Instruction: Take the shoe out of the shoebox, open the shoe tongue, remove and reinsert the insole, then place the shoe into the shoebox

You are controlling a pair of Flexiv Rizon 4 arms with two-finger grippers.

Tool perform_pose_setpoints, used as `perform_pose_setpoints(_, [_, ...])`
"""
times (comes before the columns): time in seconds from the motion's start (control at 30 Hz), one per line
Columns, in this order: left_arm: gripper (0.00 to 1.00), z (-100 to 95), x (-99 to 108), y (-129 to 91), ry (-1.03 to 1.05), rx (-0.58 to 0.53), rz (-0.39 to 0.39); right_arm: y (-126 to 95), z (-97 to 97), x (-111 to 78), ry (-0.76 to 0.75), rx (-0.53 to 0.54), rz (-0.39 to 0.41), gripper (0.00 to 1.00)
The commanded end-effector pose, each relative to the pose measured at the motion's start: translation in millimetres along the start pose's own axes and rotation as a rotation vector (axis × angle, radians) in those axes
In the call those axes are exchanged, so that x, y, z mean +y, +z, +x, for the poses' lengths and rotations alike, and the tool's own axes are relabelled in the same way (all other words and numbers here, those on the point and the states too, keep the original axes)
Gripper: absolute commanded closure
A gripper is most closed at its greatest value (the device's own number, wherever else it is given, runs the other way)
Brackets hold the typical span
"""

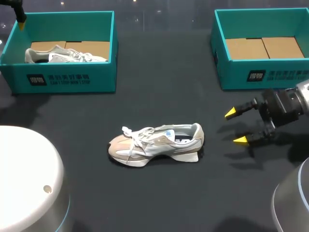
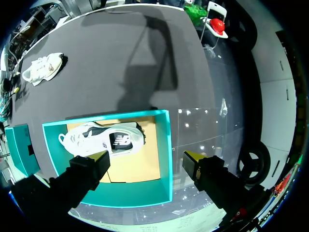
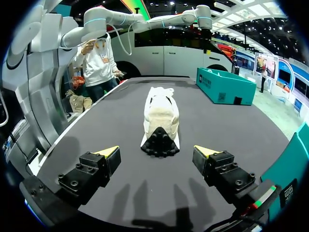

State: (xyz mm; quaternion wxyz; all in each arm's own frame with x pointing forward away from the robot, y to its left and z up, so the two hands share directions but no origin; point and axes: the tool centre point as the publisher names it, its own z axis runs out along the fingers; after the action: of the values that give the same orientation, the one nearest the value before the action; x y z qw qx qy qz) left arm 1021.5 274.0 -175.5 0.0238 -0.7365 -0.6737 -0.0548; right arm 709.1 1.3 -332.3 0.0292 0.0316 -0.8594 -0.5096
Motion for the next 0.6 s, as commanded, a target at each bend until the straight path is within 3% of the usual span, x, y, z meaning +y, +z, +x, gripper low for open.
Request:
perform_pose_setpoints(0.03, [0.0, 0.4, -1.0, -0.5, 0.001, 0.001, -0.002, 4.3, 5.4, -2.5, -0.007, -0.016, -0.005, 0.0])
perform_pose_setpoints(0.6, [0.0, 0.4, -1.0, -0.5, 0.001, 0.001, -0.002, 15.5, 13.4, -3.7, -0.044, -0.034, -0.025, 0.0])
